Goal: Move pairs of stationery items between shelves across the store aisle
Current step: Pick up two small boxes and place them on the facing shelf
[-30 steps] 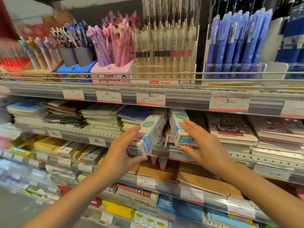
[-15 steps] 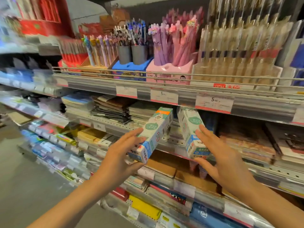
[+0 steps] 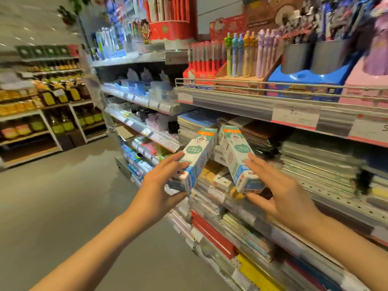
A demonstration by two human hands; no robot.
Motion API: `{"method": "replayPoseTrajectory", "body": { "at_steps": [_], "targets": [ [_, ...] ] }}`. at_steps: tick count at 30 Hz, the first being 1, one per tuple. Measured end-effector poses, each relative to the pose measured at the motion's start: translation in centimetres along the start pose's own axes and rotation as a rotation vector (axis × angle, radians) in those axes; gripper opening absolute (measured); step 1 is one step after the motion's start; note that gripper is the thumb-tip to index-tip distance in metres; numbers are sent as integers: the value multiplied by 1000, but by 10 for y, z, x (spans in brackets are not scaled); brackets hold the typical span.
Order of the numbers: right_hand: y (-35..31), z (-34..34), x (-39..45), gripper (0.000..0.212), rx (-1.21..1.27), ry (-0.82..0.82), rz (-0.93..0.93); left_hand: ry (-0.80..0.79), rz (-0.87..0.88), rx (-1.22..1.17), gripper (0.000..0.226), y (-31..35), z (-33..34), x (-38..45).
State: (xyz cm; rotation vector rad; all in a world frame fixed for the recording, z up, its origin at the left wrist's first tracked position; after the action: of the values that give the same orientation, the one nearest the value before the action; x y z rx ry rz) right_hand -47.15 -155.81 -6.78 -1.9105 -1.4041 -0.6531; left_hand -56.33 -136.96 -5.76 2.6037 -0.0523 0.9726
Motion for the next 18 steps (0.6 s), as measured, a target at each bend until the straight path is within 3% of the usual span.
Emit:
{"method": "replayPoseTrajectory", "body": {
  "at_steps": [18],
  "targets": [
    [-33, 286, 229, 64, 396, -77, -263, 230, -340, 307, 52, -281, -130, -32]
  ]
}}
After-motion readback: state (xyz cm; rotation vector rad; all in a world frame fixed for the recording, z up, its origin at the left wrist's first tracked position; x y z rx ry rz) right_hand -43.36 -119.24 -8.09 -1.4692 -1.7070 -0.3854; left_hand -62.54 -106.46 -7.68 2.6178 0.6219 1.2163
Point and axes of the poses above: each hand's wrist, its own x-axis towards the middle knuckle, its own z-axis out of the palm, y = z × x, the point moved 10 cm from there along x, towards the middle knuckle, and after that the axes turned 8 degrees about x, right-handed, at the moved point
